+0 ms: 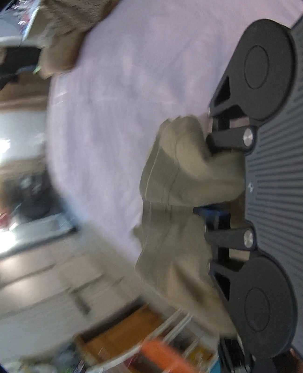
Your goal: Fold clothes
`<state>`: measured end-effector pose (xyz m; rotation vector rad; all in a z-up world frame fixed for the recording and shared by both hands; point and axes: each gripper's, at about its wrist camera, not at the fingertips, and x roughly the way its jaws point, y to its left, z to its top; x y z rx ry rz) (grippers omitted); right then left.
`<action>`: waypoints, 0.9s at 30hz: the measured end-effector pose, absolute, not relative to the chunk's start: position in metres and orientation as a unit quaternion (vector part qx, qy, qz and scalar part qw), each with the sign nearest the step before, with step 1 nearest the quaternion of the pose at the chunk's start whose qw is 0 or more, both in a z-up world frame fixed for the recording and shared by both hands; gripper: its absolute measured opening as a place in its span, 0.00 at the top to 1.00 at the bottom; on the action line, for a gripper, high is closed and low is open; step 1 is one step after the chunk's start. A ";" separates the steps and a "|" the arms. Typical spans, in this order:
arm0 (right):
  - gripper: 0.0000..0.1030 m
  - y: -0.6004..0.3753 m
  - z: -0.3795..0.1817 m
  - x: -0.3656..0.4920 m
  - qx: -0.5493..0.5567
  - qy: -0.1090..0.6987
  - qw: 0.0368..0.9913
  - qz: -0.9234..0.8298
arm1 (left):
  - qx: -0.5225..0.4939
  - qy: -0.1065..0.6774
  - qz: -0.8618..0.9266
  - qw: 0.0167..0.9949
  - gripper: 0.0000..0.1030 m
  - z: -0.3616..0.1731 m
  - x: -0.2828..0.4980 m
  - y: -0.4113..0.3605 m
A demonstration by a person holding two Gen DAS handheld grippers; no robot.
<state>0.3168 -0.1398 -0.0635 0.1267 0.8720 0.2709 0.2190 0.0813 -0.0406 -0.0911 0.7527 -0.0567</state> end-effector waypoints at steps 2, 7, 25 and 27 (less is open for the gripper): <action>0.27 -0.151 -0.070 0.316 0.088 0.414 0.897 0.127 | -0.051 0.376 -0.019 0.925 0.16 -0.045 0.220 0.090; 0.01 -0.156 -0.059 0.317 0.057 0.467 0.873 0.131 | -0.108 0.411 -0.023 0.905 0.00 -0.044 0.220 0.121; 0.01 -0.160 -0.010 0.142 -0.039 0.520 0.848 0.092 | 0.000 0.344 -0.038 0.938 0.00 0.033 0.039 0.047; 0.01 -0.161 -0.014 0.118 -0.042 0.516 0.851 0.092 | -0.003 0.338 -0.042 0.940 0.00 0.035 0.020 0.034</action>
